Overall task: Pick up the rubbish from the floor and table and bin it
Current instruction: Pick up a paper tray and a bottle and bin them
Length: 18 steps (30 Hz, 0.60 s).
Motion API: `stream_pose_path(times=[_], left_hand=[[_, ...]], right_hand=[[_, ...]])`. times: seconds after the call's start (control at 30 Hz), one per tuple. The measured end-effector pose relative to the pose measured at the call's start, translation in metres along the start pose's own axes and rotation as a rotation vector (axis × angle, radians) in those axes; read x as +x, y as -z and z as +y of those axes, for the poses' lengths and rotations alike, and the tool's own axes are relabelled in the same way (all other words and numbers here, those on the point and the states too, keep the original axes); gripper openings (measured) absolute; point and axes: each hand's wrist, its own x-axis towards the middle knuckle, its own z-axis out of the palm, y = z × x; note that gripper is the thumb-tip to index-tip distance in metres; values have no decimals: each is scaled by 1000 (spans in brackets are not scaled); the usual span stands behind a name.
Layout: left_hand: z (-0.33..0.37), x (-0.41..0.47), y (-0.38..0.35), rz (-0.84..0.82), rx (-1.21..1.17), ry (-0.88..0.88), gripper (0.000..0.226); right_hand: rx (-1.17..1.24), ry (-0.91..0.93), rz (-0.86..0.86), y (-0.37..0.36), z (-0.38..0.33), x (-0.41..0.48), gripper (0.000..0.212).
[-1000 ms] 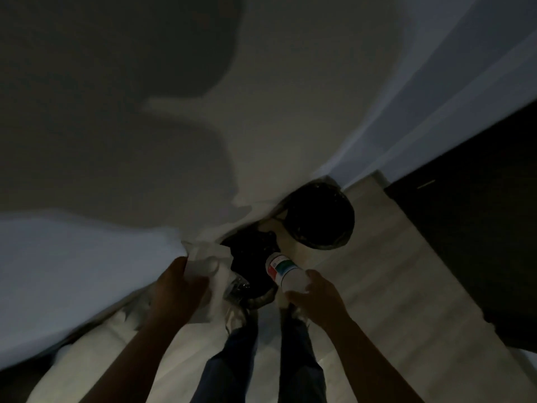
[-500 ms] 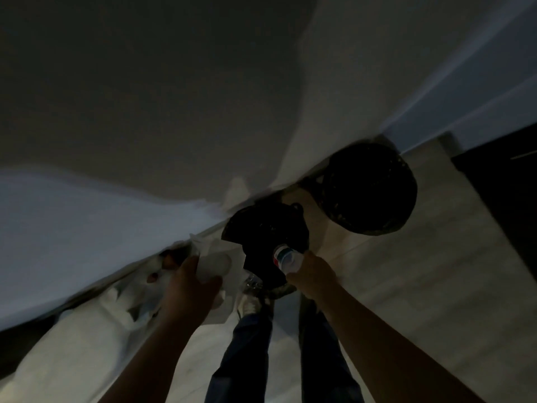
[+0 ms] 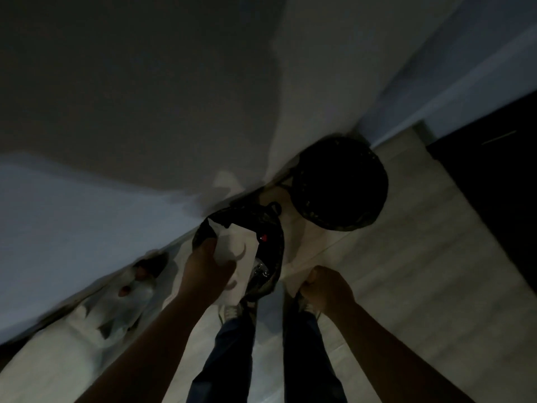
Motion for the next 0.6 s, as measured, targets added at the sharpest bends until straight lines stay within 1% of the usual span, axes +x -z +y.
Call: stream_pose_path(times=[0.07,0.2,0.27,0.37,0.43,0.53,0.6], left_hand=[[18,7,-13,-22,26,-22,37],[62,26,-49,-39,36,-50,40],[89,36,-69,-80,-4,-32,41],[128,53,-100,-120,-71,-43,52],[153,62,-118,-108,-98,-91,54],[182,80,-141,-62,-94,-174,51],[193,94,-154,-95,-37,-215,61]], right_hand=[[14,-12,30,13,17,-4,38],[77,-38,71,38,53,-3,32],[92,-50,79,50,71,-1,34],[128,-71,103,63,97,4,38],[152,-83,112,70,113,7,36],[184,-102,106,80,131,11,35],[208,-111,95,85,141,14,35]])
